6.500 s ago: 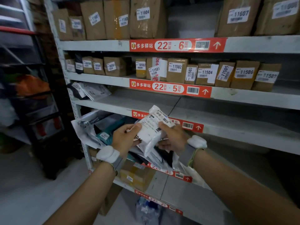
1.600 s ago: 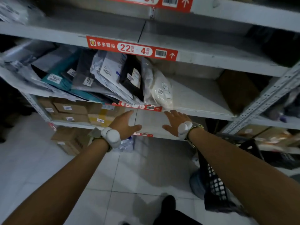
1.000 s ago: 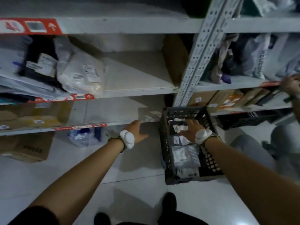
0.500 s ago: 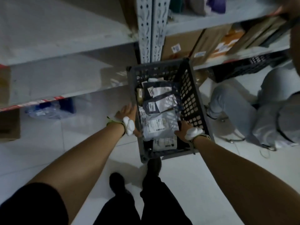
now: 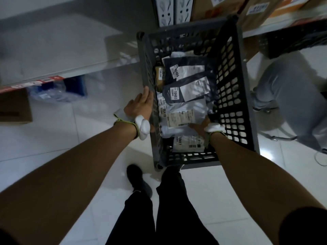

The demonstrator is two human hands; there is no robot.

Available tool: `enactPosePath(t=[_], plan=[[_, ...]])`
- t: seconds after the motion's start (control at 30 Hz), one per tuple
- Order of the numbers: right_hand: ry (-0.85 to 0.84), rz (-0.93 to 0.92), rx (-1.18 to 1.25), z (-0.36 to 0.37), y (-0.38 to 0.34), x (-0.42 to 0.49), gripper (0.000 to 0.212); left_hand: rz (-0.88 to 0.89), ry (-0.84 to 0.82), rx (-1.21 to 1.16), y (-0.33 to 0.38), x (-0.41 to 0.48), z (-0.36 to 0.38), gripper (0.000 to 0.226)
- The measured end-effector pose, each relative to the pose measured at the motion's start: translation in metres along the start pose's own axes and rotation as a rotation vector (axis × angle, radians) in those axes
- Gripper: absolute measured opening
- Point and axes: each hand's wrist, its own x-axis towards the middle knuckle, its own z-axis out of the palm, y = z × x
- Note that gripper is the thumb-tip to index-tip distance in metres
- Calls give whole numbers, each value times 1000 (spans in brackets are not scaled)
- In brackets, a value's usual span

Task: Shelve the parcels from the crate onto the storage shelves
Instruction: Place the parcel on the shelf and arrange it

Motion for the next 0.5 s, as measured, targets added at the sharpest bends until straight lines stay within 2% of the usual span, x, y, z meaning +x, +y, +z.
enactPosePath(t=[0.07, 0.17, 0.23, 0.3, 0.37, 0.43, 0.5], plan=[[49, 44, 47, -3, -1, 3, 94, -46, 19, -3, 5, 1, 0, 110], [138, 54, 45, -7, -5, 4, 103, -76, 31, -33, 7, 9, -2, 85], [95, 84, 61, -5, -9, 7, 96, -83, 21, -54, 6, 8, -2, 89], [5, 68, 68, -4, -15, 4, 77, -65, 0, -74, 6, 5, -1, 109], [15, 37, 32, -2, -17, 1, 63, -71, -17, -92, 5, 4, 1, 123], [58, -9, -23, -3, -19, -11, 57, -67, -10, -93, 2, 7, 4, 119], [69, -105, -12, -6, -20, -23, 54, -25, -5, -86, 0, 8, 4, 105]])
